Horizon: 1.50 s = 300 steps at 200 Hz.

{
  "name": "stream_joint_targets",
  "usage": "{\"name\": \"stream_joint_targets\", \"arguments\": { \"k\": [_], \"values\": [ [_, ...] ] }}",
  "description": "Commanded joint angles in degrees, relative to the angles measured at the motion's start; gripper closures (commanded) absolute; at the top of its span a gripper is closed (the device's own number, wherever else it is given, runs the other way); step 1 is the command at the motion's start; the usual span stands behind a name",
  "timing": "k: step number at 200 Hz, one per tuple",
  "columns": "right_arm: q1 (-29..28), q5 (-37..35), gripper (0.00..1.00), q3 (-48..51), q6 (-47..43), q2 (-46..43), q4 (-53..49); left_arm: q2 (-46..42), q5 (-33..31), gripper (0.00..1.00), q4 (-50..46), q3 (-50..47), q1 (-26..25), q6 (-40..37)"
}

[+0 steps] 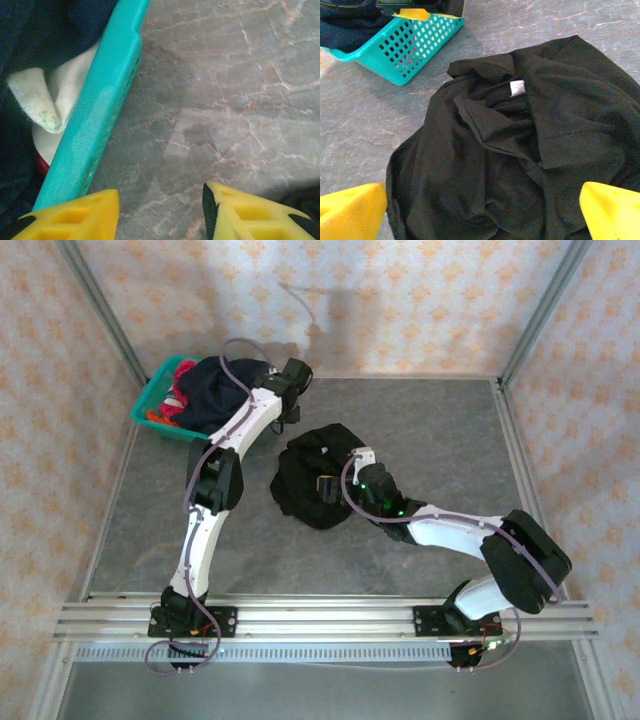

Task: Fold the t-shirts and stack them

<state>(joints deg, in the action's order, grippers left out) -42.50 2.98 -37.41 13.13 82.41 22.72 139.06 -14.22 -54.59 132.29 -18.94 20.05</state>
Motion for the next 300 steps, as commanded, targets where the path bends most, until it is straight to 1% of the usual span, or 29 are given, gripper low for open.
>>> {"name": "stream_joint_targets", "arguments": {
  "k": [1,34,61,73,84,95,120,134,159,170,187,192,197,206,217,223,227,232,242,251,279,300],
  "values": [
    [0.9,-3.5,0.01,-1.6,2.6,-1.1,-2.8,3.8,-4.0,0.51,-2.5,4.7,3.6,0.7],
    [3.1,-3.3,0.01,-6.1,5.4,-1.1,-13.4,4.7,-2.6,0.51,-1.5,7.0,6.6,1.4],
    [4.4,-2.0,0.01,-7.4,4.7,-0.7,-15.1,6.1,0.4,0.51,-4.1,12.8,7.8,2.2],
    [4.4,-3.2,0.01,-10.1,2.9,0.8,-18.3,4.4,1.6,0.49,-4.6,12.7,7.5,2.5],
    [4.4,-4.1,0.01,-13.2,1.2,2.6,-21.1,1.0,1.8,0.46,-3.8,10.1,7.0,3.1],
    [4.3,-4.8,0.01,-16.4,-0.8,5.0,-23.2,-4.5,1.2,0.43,-1.4,4.8,6.3,3.6],
    [3.7,-5.4,0.01,-25.2,-5.6,12.0,-27.6,-21.1,-0.5,0.35,7.8,-16.1,4.5,5.4],
    [3.2,-5.1,0.00,-30.5,-8.4,16.9,-29.3,-31.0,-1.2,0.34,12.1,-27.9,3.5,7.1],
    [1.7,-4.7,0.02,-39.8,-11.5,25.5,-33.8,-46.3,-3.2,0.27,16.4,-47.8,2.1,10.2],
    [1.1,-4.8,0.05,-42.8,-12.0,28.6,-35.2,-52.9,-3.7,0.24,17.2,-56.3,1.8,14.1],
    [1.1,-3.5,0.12,-46.0,-11.3,32.5,-36.2,-61.2,-2.8,0.19,18.5,-67.8,1.4,17.5],
    [1.0,-3.4,0.17,-46.8,-11.0,33.5,-36.6,-63.3,-1.6,0.17,19.1,-70.6,1.3,17.6],
    [1.0,-3.4,0.24,-47.7,-10.8,34.4,-37.3,-64.8,-0.4,0.16,19.5,-72.8,1.2,17.8],
    [1.1,-3.4,0.41,-49.0,-10.5,35.6,-38.5,-66.5,0.7,0.13,19.3,-75.9,1.0,17.9],
    [1.4,-3.5,0.70,-49.9,-10.1,35.9,-39.9,-67.5,1.9,0.11,18.8,-78.6,0.8,18.2],
    [1.5,-3.8,0.82,-49.9,-9.8,35.3,-39.9,-67.8,2.4,0.09,18.8,-79.7,0.6,18.5],
    [1.5,-4.1,0.91,-49.5,-9.6,34.6,-39.8,-68.0,2.8,0.08,19.0,-80.6,0.3,18.9],
    [1.6,-4.5,1.00,-49.0,-9.4,33.4,-39.4,-68.2,3.2,0.07,19.3,-81.4,-0.1,19.4],
    [1.8,-5.2,1.00,-47.4,-9.0,30.6,-38.3,-68.5,3.7,0.02,20.6,-83.0,-1.3,20.6],
    [2.2,-5.6,1.00,-45.1,-8.6,27.3,-36.5,-68.3,3.8,0.00,22.0,-84.1,-2.6,22.0],
    [5.2,-5.2,1.00,-37.3,-5.2,15.5,-29.9,-66.5,5.1,0.00,28.2,-86.0,-5.9,26.7],
    [9.0,-6.1,1.00,-33.7,-3.2,7.7,-29.0,-63.6,5.6,0.00,31.7,-85.5,-8.2,29.1]
  ]
}}
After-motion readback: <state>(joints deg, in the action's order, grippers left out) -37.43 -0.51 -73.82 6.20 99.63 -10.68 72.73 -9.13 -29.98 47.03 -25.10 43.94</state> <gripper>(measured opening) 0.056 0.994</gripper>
